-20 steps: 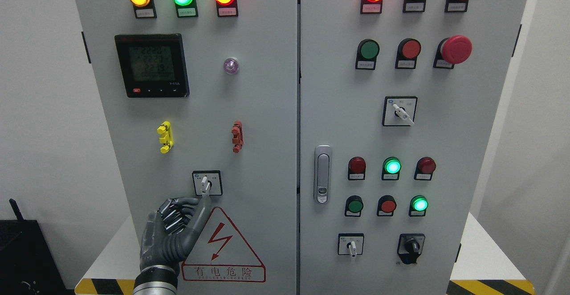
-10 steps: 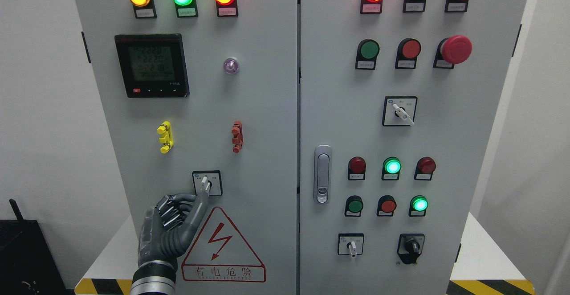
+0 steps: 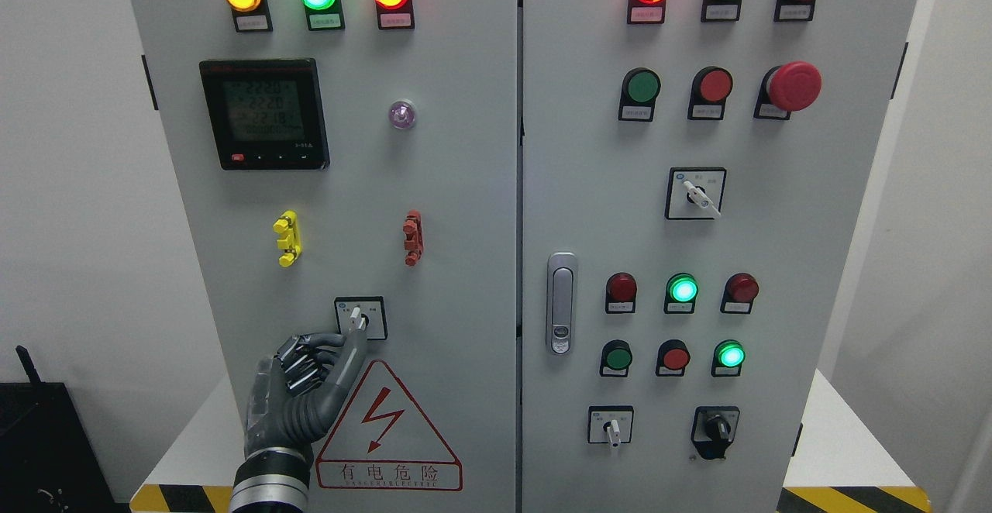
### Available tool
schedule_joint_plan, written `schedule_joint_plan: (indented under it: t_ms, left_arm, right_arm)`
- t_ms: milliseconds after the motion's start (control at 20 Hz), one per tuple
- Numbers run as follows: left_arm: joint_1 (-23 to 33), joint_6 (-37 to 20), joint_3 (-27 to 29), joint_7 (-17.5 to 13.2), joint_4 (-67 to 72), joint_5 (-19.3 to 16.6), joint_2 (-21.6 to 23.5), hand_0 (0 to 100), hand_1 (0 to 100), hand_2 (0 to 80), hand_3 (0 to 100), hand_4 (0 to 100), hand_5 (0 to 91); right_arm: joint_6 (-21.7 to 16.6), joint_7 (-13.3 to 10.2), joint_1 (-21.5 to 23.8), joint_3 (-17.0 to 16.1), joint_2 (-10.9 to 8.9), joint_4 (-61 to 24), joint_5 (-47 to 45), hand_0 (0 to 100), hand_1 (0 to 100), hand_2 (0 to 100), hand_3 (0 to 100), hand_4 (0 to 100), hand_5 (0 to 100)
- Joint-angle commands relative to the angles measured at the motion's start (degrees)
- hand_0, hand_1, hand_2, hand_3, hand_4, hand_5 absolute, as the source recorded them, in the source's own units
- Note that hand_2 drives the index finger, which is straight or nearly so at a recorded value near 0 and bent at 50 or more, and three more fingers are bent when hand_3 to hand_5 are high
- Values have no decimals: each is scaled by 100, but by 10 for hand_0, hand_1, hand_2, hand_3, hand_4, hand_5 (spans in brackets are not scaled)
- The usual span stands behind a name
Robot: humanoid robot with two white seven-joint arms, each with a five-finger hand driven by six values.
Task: Turn on light switch 1
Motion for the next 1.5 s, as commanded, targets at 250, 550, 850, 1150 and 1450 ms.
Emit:
schedule_joint_plan:
  t_ms: [250,550,850,1150,1450]
  left_arm:
    - [-19,12,-62,1,23,-158,-16,175,676,523,789,898,827]
    - [-28,91,-54,1,23,-167,-16,178,664,528,794,899,829]
    - [-28,91,-62,1,32,-184,-16,181,652,532,796,901,831]
    - [-55,126,-62,1,32,-184,-51,184,631,536,802,903,832]
    - [-98,179,-62,1,59,-184,-52,189,628,538,804,904,831]
  right_arm:
    - [-3,0,1,0,0,0,0,305,0,0,0,0,0]
    - [-3,0,-8,0,0,0,0,305,0,0,0,0,0]
    - [-3,0,1,0,0,0,0,305,0,0,0,0,0]
    - [-3,0,1,0,0,0,0,305,0,0,0,0,0]
    - [-3,0,1,0,0,0,0,305,0,0,0,0,0]
